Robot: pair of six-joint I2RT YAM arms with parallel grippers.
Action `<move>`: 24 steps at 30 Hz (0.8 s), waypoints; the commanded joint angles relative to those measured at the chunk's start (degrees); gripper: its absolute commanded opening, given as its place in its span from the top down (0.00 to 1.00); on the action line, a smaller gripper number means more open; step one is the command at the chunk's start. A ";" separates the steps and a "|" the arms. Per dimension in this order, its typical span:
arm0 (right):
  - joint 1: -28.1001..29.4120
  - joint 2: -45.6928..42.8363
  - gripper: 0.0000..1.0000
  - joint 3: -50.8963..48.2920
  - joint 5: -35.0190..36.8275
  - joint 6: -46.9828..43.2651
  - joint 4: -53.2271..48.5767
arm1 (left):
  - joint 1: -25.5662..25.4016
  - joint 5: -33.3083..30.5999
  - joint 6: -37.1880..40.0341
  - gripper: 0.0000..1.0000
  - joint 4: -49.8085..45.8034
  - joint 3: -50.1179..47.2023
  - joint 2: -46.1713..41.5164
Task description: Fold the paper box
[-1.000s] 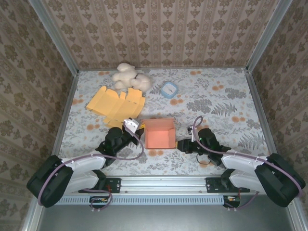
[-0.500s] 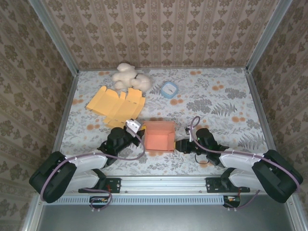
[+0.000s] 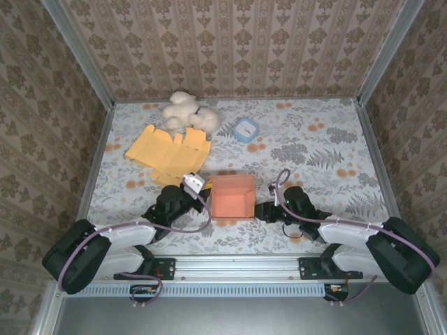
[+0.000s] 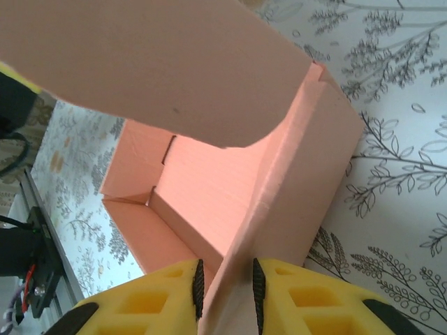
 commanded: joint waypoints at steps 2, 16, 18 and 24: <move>0.57 2.70 0.72 0.74 1.15 -0.47 2.45 | -0.43 -0.88 -1.08 1.00 1.39 0.24 0.04; 7.69 9.19 0.83 5.57 13.51 -3.16 -3.23 | -1.20 -1.48 -1.38 1.00 3.04 0.10 2.20; 10.09 9.23 0.83 7.64 17.94 -4.30 -8.16 | -1.39 -1.57 -1.42 1.00 3.36 0.11 2.62; 15.99 11.26 0.84 14.22 29.33 -6.31 -21.23 | -1.71 -1.99 -1.67 1.00 4.33 0.09 3.71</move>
